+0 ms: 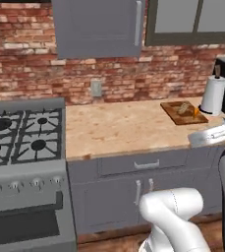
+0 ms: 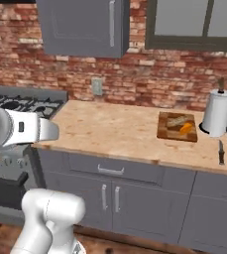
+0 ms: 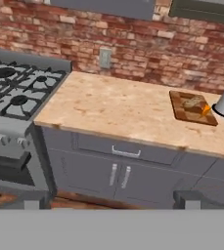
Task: Retrieve the sausage and cheese from the fridge and place them on the cutting board on the counter.
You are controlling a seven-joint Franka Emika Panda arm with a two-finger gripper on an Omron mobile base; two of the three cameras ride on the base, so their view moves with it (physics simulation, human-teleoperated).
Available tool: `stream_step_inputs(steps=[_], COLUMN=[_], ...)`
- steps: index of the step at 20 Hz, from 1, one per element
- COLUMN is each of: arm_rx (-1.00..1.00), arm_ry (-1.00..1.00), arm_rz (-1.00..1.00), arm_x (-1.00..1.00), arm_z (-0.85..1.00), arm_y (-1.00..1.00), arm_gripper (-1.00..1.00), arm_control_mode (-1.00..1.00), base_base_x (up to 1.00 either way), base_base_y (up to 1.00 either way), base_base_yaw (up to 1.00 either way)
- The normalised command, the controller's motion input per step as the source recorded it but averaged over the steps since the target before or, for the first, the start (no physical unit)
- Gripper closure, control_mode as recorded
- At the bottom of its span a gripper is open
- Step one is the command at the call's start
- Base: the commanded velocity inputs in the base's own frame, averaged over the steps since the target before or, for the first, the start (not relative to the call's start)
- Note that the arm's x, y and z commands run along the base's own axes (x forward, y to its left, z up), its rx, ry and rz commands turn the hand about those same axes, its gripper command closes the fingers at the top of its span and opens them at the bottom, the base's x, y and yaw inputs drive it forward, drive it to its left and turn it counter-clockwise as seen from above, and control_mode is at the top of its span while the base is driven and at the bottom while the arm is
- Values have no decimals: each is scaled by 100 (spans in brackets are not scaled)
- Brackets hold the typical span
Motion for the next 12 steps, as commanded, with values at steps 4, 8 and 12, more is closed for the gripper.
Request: stream_step_inputs(steps=[4,8,12], arm_rx=[0,0,0], arm_ry=[0,0,0], arm_rz=[0,0,0], arm_x=[0,0,0], arm_z=[0,0,0], arm_y=[0,0,0], arm_gripper=[-100,-100,-100], arm_control_mode=[100,100,100], base_base_x=[-45,-33,-29], base_base_y=[53,28,20], base_base_yaw=[97,100,100])
